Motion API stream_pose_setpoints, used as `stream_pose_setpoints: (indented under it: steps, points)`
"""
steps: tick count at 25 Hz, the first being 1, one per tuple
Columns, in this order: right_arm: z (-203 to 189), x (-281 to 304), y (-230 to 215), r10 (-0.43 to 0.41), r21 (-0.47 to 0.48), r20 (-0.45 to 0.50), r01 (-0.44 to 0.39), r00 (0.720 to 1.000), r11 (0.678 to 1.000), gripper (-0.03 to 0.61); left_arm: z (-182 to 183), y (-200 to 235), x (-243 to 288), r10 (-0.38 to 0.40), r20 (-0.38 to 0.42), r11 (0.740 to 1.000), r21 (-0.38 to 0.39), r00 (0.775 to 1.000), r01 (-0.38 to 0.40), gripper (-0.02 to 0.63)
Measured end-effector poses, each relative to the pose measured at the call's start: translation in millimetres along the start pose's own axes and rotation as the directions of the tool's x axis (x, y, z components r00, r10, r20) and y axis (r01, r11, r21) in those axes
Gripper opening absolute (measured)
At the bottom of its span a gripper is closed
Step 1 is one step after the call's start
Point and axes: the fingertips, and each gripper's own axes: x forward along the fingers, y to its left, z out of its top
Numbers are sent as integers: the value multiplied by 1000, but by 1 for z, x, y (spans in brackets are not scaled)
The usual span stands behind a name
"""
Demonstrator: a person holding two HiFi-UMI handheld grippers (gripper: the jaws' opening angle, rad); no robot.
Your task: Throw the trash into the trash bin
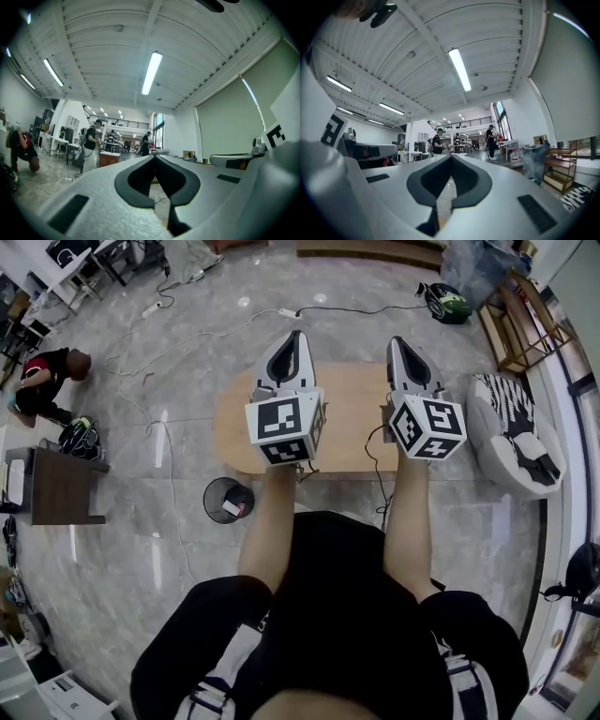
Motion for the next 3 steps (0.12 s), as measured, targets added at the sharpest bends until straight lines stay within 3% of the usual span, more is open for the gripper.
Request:
stream_pose_setpoints:
  steps: [3]
  points:
    - [-1,4,3,5,-9,1,-5,1000,1000,10,0,5,0,7,5,1000,2,1000,-7,2]
